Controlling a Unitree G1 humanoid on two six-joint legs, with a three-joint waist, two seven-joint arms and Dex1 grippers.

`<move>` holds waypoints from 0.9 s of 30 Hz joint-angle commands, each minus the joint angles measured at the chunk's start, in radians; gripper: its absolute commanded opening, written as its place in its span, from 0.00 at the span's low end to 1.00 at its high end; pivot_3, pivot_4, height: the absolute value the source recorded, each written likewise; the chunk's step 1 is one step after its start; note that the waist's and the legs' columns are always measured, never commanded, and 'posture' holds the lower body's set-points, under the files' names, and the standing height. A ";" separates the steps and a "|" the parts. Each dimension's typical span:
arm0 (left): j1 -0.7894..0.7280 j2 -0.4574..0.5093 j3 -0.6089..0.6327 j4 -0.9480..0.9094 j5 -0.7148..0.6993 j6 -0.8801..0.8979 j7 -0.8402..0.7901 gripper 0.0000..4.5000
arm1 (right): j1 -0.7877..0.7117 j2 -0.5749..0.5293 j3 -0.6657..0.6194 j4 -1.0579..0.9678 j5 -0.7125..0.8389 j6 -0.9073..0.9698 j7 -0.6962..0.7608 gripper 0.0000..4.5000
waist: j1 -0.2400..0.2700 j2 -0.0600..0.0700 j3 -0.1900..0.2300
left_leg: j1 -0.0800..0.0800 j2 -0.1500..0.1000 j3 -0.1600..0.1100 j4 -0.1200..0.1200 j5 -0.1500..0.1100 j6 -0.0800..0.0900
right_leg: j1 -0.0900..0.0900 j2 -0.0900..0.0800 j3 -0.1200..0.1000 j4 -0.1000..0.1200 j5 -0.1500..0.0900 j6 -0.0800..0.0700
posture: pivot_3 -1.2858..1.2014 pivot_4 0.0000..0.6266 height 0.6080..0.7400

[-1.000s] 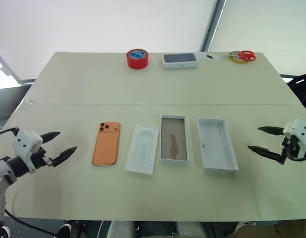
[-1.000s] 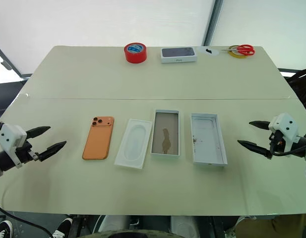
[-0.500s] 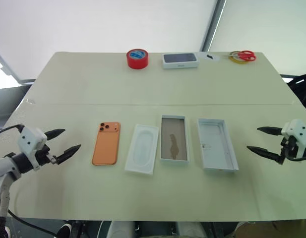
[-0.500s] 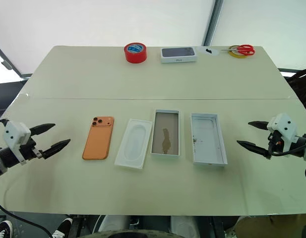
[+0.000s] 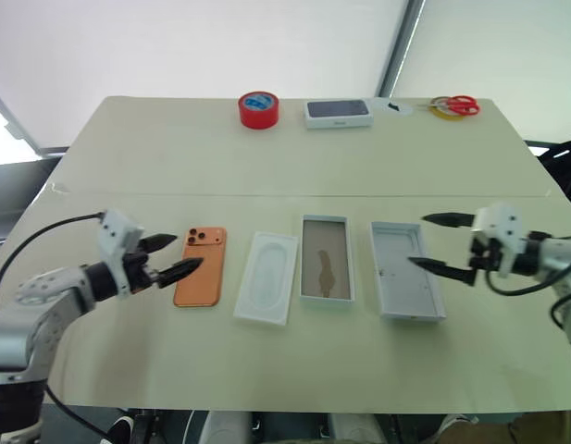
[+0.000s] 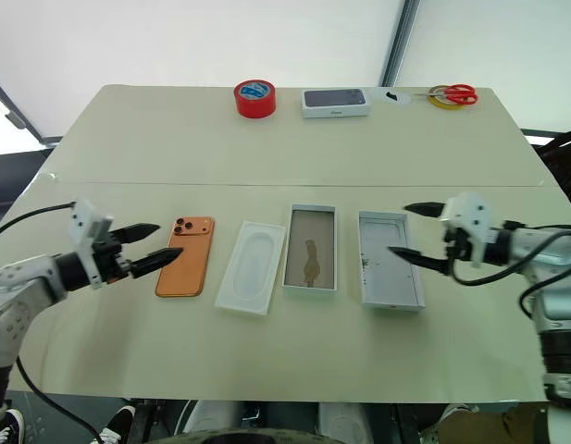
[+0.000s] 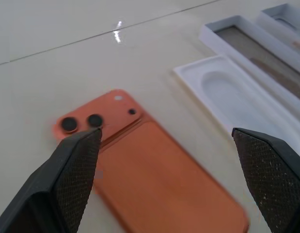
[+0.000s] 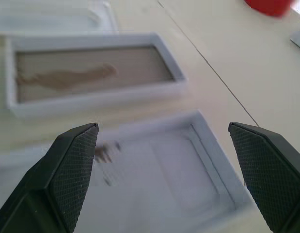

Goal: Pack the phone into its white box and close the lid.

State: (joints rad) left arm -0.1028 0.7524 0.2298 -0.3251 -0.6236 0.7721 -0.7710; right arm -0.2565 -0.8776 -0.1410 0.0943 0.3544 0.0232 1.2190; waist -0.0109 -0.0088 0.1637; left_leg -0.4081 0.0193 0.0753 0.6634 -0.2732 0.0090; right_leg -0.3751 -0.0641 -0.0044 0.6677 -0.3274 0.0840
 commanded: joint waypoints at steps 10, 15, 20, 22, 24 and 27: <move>-0.196 -0.210 -0.066 -0.084 -0.180 0.487 0.295 1.00 | -0.048 0.005 0.054 -0.114 -0.009 0.016 -0.005 0.99 | 0.001 -0.001 0.001 | 0.000 -0.001 -0.001 0.002 0.002 -0.004 | 0.001 0.000 0.000 -0.001 0.000 0.001 | 0.52 0.24 0.98; -0.256 -0.308 -0.008 -0.042 -0.260 0.698 0.363 1.00 | -0.038 0.011 0.056 -0.112 -0.019 0.010 -0.011 0.99 | 0.000 -0.001 0.001 | 0.000 -0.001 -0.001 0.002 0.003 -0.004 | 0.001 0.000 0.000 -0.001 0.000 0.001 | 0.52 0.24 0.98; -0.287 -0.362 0.044 -0.001 -0.261 0.778 0.407 1.00 | -0.023 0.007 0.047 -0.109 -0.023 0.002 -0.016 0.99 | 0.001 -0.001 0.001 | 0.000 -0.001 -0.001 0.002 0.003 -0.005 | 0.001 0.001 0.000 -0.001 0.000 0.001 | 0.52 0.24 0.98; -0.292 -0.355 0.032 -0.005 -0.251 0.796 0.413 1.00 | -0.018 0.005 0.044 -0.103 -0.026 -0.002 -0.019 0.99 | 0.001 -0.001 0.001 | 0.000 -0.001 -0.001 0.002 0.003 -0.005 | 0.002 0.001 0.000 -0.001 0.000 0.001 | 0.52 0.24 0.98; -0.305 -0.391 0.065 0.011 -0.264 0.829 0.423 1.00 | -0.019 0.006 0.046 -0.101 -0.027 -0.004 -0.023 0.99 | 0.001 -0.001 0.001 | 0.000 -0.001 -0.001 0.002 0.003 -0.006 | 0.002 0.001 0.000 -0.001 0.000 0.001 | 0.52 0.24 0.98; -0.322 -0.450 0.095 0.043 -0.264 0.839 0.446 1.00 | -0.024 0.013 0.052 -0.106 -0.030 -0.004 -0.033 0.99 | 0.004 -0.001 0.001 | 0.000 -0.001 -0.001 0.002 0.003 -0.006 | 0.002 0.001 0.000 -0.001 0.000 0.001 | 0.52 0.24 0.98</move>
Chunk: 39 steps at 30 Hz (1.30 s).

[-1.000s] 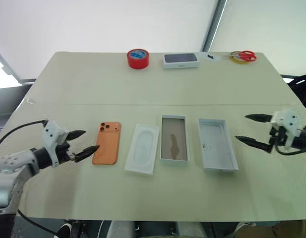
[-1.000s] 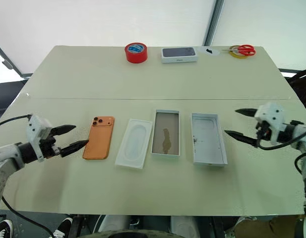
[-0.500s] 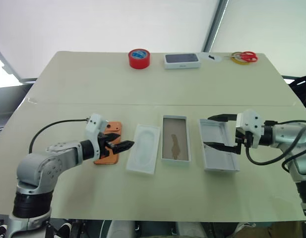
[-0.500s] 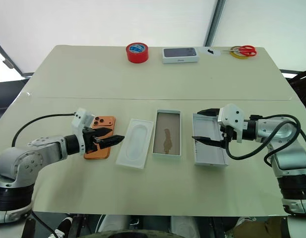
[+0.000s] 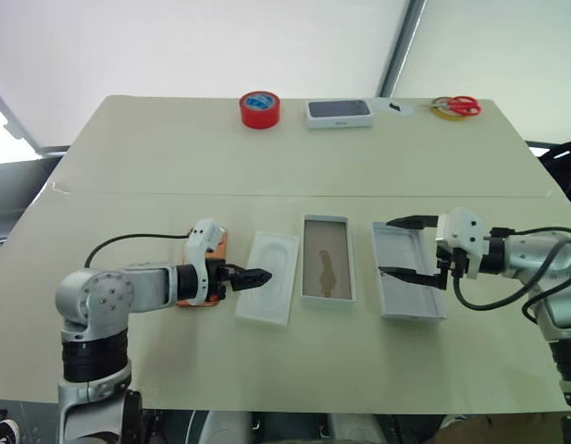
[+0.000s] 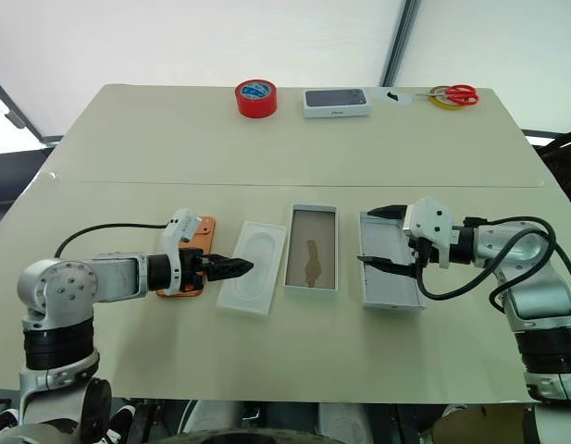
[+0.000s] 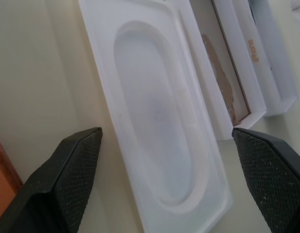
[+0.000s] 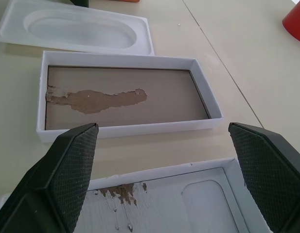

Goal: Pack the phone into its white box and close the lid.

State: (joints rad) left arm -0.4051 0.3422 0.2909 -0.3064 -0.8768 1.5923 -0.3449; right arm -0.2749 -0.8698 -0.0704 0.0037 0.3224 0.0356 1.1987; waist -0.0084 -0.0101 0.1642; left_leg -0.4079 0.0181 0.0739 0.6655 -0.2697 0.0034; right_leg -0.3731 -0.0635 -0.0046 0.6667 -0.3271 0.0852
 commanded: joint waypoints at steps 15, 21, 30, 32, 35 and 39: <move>0.018 -0.073 0.134 0.075 -0.047 0.022 0.047 0.02 | -0.006 0.016 -0.004 -0.050 0.008 -0.005 -0.017 1.00 | 0.000 0.000 0.000 | 0.000 0.000 -0.001 0.000 0.000 0.000 | 0.000 0.000 0.000 0.000 0.000 0.000 | 0.52 0.24 0.98; -0.004 -0.066 0.204 0.119 -0.111 0.022 0.076 0.02 | 0.059 0.030 0.047 -0.208 0.082 0.107 0.012 1.00 | 0.000 -0.001 0.000 | 0.000 0.000 -0.001 0.000 0.000 -0.001 | 0.000 0.000 0.000 0.000 0.000 0.000 | 0.52 0.24 0.98; -0.062 -0.089 0.317 0.188 -0.230 0.022 0.161 0.02 | 0.083 0.079 0.285 -0.256 -0.120 0.135 -0.045 1.00 | -0.001 -0.003 0.000 | 0.000 -0.001 -0.002 0.000 0.000 -0.001 | 0.000 -0.001 -0.001 0.000 0.000 0.000 | 0.52 0.24 0.98; -0.063 -0.091 0.321 0.169 -0.229 0.022 0.171 0.02 | 0.061 0.102 0.306 -0.242 -0.144 0.142 -0.063 1.00 | -0.001 -0.003 0.000 | 0.000 -0.001 -0.002 0.000 0.001 -0.001 | 0.000 -0.001 -0.001 0.000 0.000 0.000 | 0.52 0.24 0.98; -0.058 -0.079 0.313 0.131 -0.223 -0.020 0.172 0.00 | 0.007 0.150 0.350 -0.186 -0.196 0.133 -0.089 0.88 | -0.003 -0.004 0.001 | 0.000 -0.001 -0.002 0.000 0.001 -0.002 | 0.000 -0.001 -0.001 0.000 0.000 0.000 | 0.52 0.24 0.98; -0.061 -0.076 0.300 0.101 -0.225 -0.075 0.173 0.00 | -0.030 0.174 0.390 -0.166 -0.237 0.132 -0.088 0.47 | 0.001 -0.004 0.001 | 0.000 -0.001 -0.003 0.000 0.001 -0.002 | 0.000 -0.001 -0.001 0.000 0.000 0.000 | 0.52 0.24 0.98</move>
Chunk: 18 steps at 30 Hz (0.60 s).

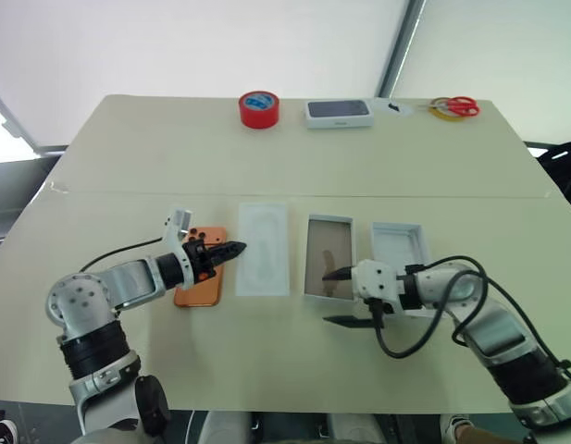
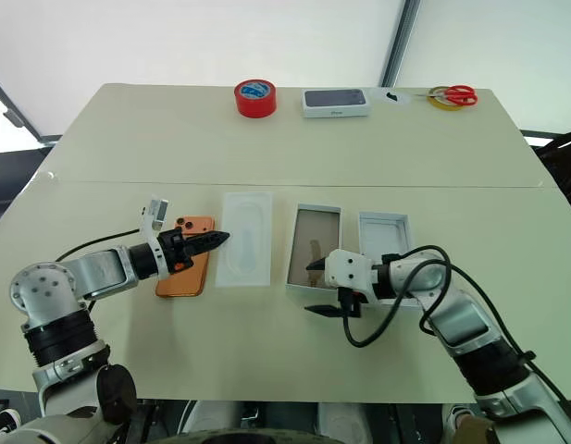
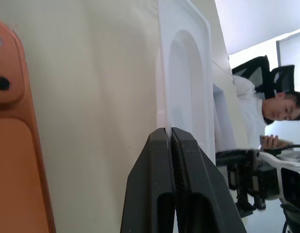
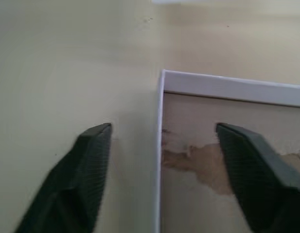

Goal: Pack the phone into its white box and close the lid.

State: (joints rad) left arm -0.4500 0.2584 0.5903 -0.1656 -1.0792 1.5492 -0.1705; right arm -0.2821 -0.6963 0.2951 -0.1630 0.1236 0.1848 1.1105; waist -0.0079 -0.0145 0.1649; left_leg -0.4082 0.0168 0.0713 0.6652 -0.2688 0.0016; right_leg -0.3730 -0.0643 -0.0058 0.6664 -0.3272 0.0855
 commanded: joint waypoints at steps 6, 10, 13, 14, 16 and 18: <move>-0.048 -0.043 0.012 -0.034 -0.058 -0.061 0.055 0.00 | -0.082 0.038 0.073 0.029 -0.101 -0.030 -0.011 0.01 | -0.003 -0.001 0.000 | 0.000 0.000 -0.001 0.000 0.000 0.000 | 0.000 0.000 0.000 0.000 0.000 0.000 | 0.52 0.24 0.98; -0.062 -0.056 -0.002 -0.030 -0.068 -0.083 0.083 0.00 | -0.134 0.113 0.073 0.031 -0.091 0.042 -0.047 0.01 | -0.006 -0.001 0.000 | 0.000 0.000 -0.001 0.000 0.000 -0.001 | 0.000 0.000 0.000 0.000 0.000 0.000 | 0.52 0.24 0.98; -0.067 -0.057 -0.015 -0.017 -0.071 -0.104 0.096 0.00 | -0.160 0.154 0.074 0.019 -0.080 0.120 -0.058 0.01 | -0.005 -0.001 0.000 | 0.000 0.000 -0.001 -0.001 0.001 -0.001 | 0.000 0.000 0.000 0.000 0.000 0.000 | 0.52 0.24 0.98; -0.074 -0.062 -0.025 -0.006 -0.061 -0.119 0.098 0.00 | -0.173 0.166 0.085 0.021 -0.090 0.139 -0.063 0.01 | -0.002 -0.001 0.000 | 0.000 0.000 -0.001 -0.001 0.001 -0.001 | 0.000 0.000 0.000 0.000 0.000 0.000 | 0.52 0.24 0.98; -0.082 -0.065 -0.051 0.008 -0.034 -0.149 0.104 0.00 | -0.189 0.185 0.091 0.017 -0.086 0.216 -0.071 0.01 | 0.000 -0.001 0.000 | 0.000 -0.001 -0.001 0.000 0.001 -0.001 | 0.000 0.000 -0.001 0.000 0.000 0.000 | 0.52 0.24 0.98; -0.086 -0.068 -0.065 0.013 -0.041 -0.164 0.103 0.00 | -0.187 0.179 0.091 0.003 -0.080 0.228 -0.059 0.14 | 0.002 -0.002 0.000 | 0.000 -0.001 -0.001 0.000 0.001 -0.001 | 0.000 0.000 -0.001 0.000 0.000 0.000 | 0.52 0.24 0.98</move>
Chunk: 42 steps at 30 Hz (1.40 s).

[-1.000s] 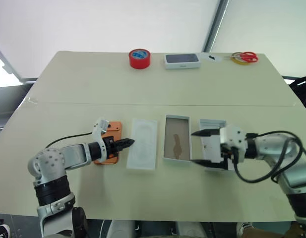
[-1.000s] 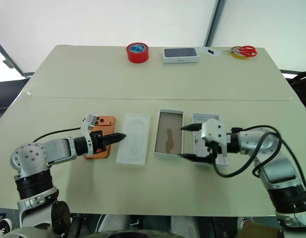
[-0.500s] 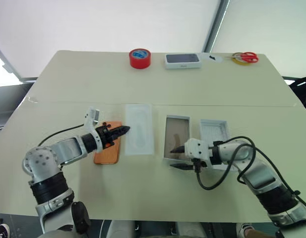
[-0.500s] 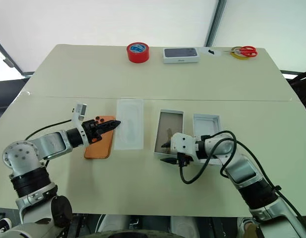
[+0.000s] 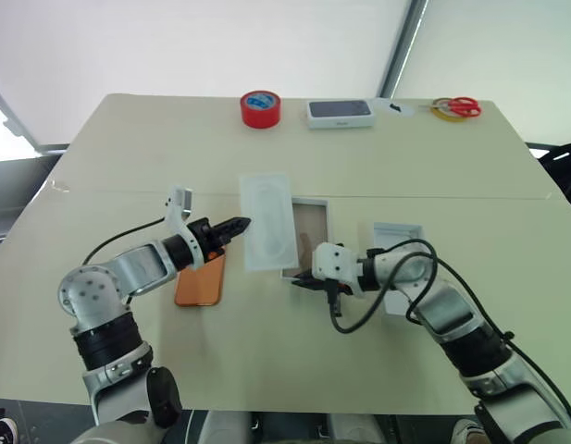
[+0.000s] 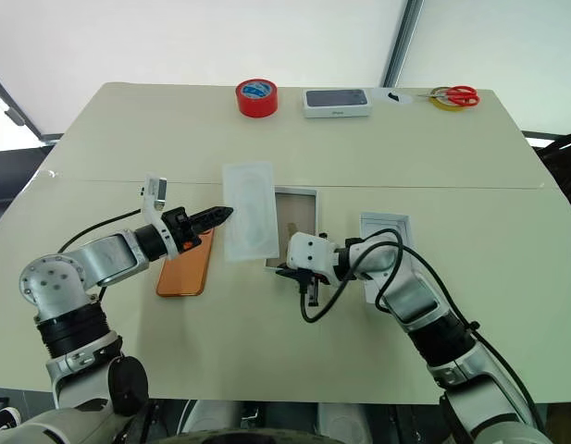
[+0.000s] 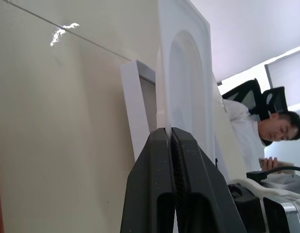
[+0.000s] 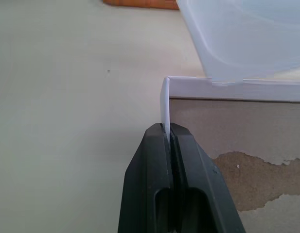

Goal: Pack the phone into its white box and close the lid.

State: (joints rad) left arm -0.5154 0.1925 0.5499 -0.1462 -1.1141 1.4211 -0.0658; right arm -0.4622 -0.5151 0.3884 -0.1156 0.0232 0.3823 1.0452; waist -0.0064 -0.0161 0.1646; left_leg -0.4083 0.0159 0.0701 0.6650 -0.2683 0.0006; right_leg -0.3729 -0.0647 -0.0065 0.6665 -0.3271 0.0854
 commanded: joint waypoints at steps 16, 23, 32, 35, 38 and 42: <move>-0.047 -0.050 -0.192 0.095 0.051 -0.167 -0.016 0.00 | 0.024 -0.209 -0.265 0.066 0.117 -0.074 0.035 0.67 | -0.003 0.000 0.000 | 0.000 0.000 0.000 -0.001 0.000 0.000 | 0.000 0.000 0.000 -0.001 0.000 0.000 | 0.52 0.24 0.98; -0.066 -0.047 -0.249 0.141 0.084 -0.177 -0.049 0.00 | 0.009 -0.203 -0.283 0.147 0.099 -0.136 -0.015 0.67 | -0.005 0.000 0.000 | 0.000 0.000 0.000 -0.001 0.000 0.000 | -0.001 0.001 0.000 -0.001 0.000 0.000 | 0.52 0.24 0.98; -0.092 -0.019 -0.286 0.161 0.110 -0.163 -0.077 0.66 | -0.022 -0.169 -0.308 0.195 0.125 -0.147 -0.064 0.69 | -0.003 -0.001 0.000 | 0.000 0.000 0.000 -0.001 0.000 0.000 | 0.000 0.001 0.000 -0.001 0.000 0.000 | 0.52 0.24 0.98; -0.090 -0.001 -0.288 0.133 0.109 -0.167 -0.088 0.66 | -0.028 -0.146 -0.303 0.199 0.124 -0.155 -0.081 0.69 | -0.005 -0.001 0.000 | 0.000 0.000 0.000 -0.001 0.000 0.000 | 0.000 0.001 0.000 -0.001 0.000 0.000 | 0.52 0.24 0.98; -0.081 0.034 -0.293 0.083 0.107 -0.179 -0.117 0.66 | -0.043 -0.110 -0.302 0.181 0.140 -0.151 -0.094 0.69 | -0.006 0.000 0.000 | 0.000 0.001 0.000 -0.001 0.000 0.000 | -0.001 0.001 0.000 -0.001 0.000 0.000 | 0.52 0.24 0.98; -0.035 0.098 -0.309 -0.023 0.137 -0.247 -0.187 0.67 | -0.076 -0.058 -0.297 0.174 0.156 -0.141 -0.109 0.48 | -0.008 0.000 0.001 | 0.000 0.001 0.000 -0.001 0.000 0.000 | -0.001 0.001 0.000 -0.001 0.000 0.000 | 0.52 0.24 0.98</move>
State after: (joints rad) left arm -0.5600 0.2661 0.2448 -0.1029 -0.9903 1.2187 -0.2103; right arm -0.5047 -0.5793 0.1090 0.0911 0.1623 0.2484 0.9469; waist -0.0144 -0.0163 0.1651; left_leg -0.4088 0.0165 0.0705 0.6634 -0.2680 0.0002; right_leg -0.3738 -0.0638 -0.0064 0.6655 -0.3271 0.0856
